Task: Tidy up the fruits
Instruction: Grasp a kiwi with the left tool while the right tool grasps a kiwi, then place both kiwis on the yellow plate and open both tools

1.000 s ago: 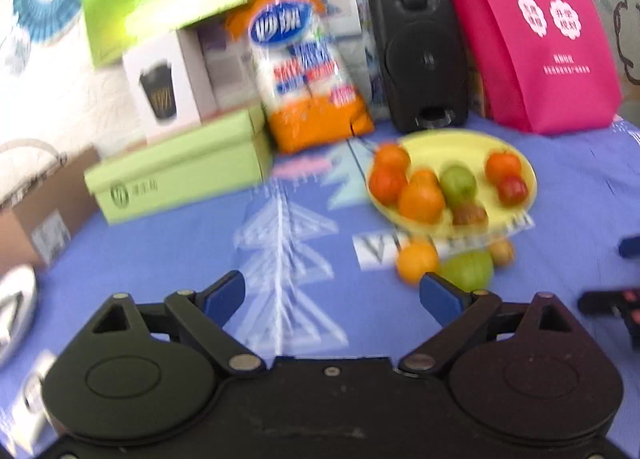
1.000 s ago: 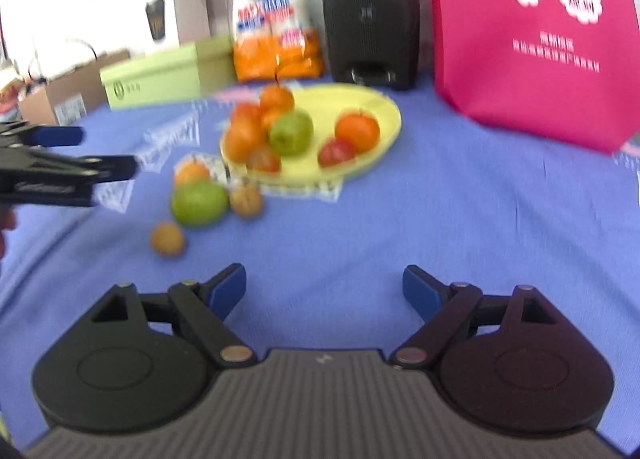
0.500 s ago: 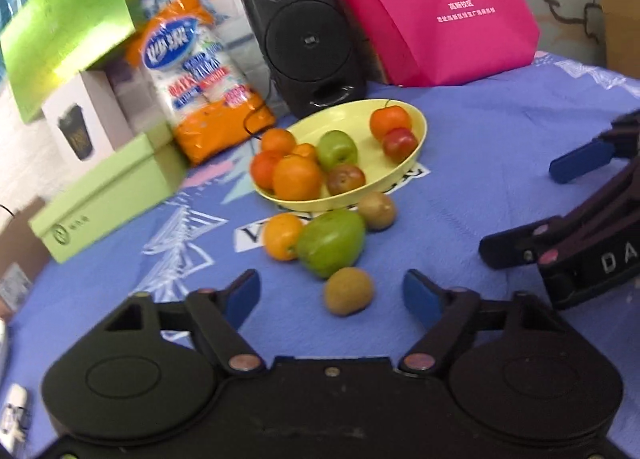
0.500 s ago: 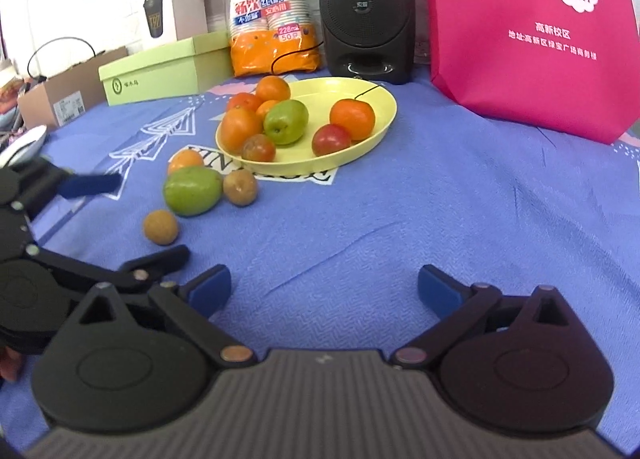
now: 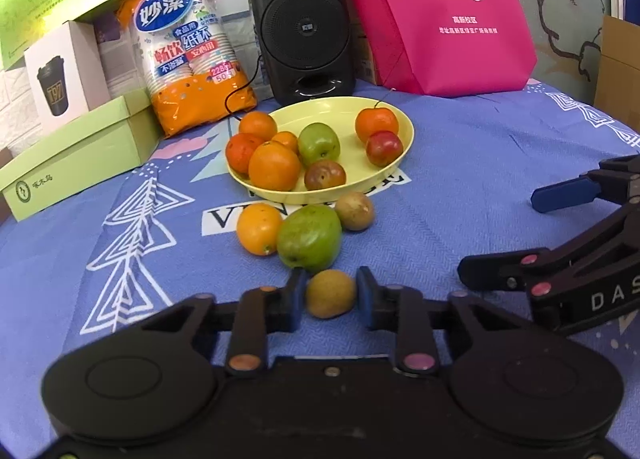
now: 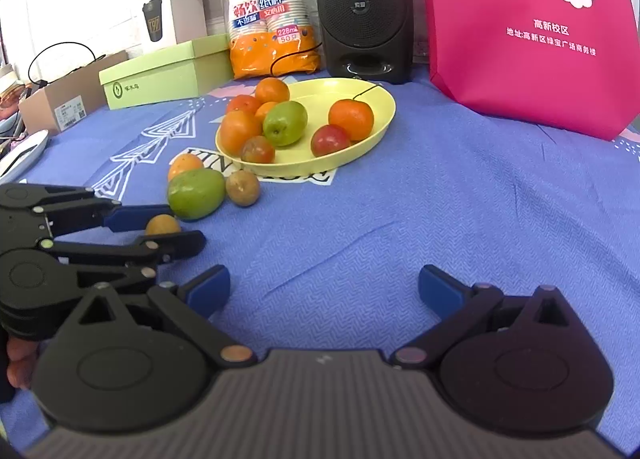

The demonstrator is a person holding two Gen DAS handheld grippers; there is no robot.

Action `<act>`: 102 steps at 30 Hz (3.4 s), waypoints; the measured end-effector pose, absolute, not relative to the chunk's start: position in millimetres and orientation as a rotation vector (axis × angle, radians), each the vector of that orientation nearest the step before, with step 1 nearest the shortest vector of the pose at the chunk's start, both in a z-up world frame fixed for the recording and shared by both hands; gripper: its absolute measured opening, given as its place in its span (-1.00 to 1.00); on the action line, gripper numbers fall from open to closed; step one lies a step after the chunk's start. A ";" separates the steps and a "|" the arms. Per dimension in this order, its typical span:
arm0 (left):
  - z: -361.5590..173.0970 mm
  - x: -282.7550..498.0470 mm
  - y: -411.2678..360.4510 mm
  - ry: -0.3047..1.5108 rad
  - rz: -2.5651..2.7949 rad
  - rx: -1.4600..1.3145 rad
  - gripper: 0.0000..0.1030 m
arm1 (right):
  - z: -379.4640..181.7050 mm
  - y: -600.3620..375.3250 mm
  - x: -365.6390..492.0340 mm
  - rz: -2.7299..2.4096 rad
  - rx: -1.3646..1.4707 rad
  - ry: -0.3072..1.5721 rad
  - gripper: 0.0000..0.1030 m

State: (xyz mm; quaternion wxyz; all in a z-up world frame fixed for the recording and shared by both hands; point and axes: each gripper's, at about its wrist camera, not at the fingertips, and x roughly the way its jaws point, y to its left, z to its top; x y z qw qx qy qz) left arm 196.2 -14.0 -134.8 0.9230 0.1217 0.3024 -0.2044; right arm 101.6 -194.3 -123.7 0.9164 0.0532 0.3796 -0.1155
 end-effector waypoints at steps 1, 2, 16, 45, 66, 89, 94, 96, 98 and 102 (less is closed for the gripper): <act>-134.5 195.4 -11.9 0.622 -0.417 0.246 -0.48 | -123.7 -194.2 101.7 -0.238 0.109 0.782 1.00; -134.4 195.1 -10.5 0.623 -0.414 0.241 -0.48 | -123.6 -194.0 101.9 -0.238 0.107 0.783 1.00; -132.8 194.1 30.6 0.625 -0.316 0.206 -0.48 | -121.2 -181.9 110.4 -0.227 0.028 0.822 0.77; -136.0 193.4 37.1 0.621 -0.325 0.128 -0.47 | -134.4 -152.1 208.7 -0.081 -0.138 0.853 -0.39; -134.9 191.6 35.9 0.619 -0.317 0.136 -0.48 | -118.4 -172.7 131.0 -0.154 0.039 0.828 -0.53; -52.5 243.3 6.8 0.491 -0.432 0.236 -0.49 | -66.4 -192.6 140.1 -0.135 -0.007 0.690 -0.53; -47.4 302.2 -32.4 0.512 -0.482 0.289 -0.49 | -68.2 -200.6 178.1 -0.119 0.011 0.699 -0.53; -54.1 326.7 -44.3 0.546 -0.501 0.282 -0.49 | -72.1 -201.0 193.1 -0.117 -0.003 0.712 -0.53; -62.9 346.2 -51.5 0.582 -0.510 0.268 -0.49 | -77.5 -202.1 205.0 -0.120 -0.018 0.726 -0.53; -79.2 377.7 -60.9 0.637 -0.522 0.232 -0.49 | -88.0 -210.1 220.4 -0.118 -0.001 0.747 -0.53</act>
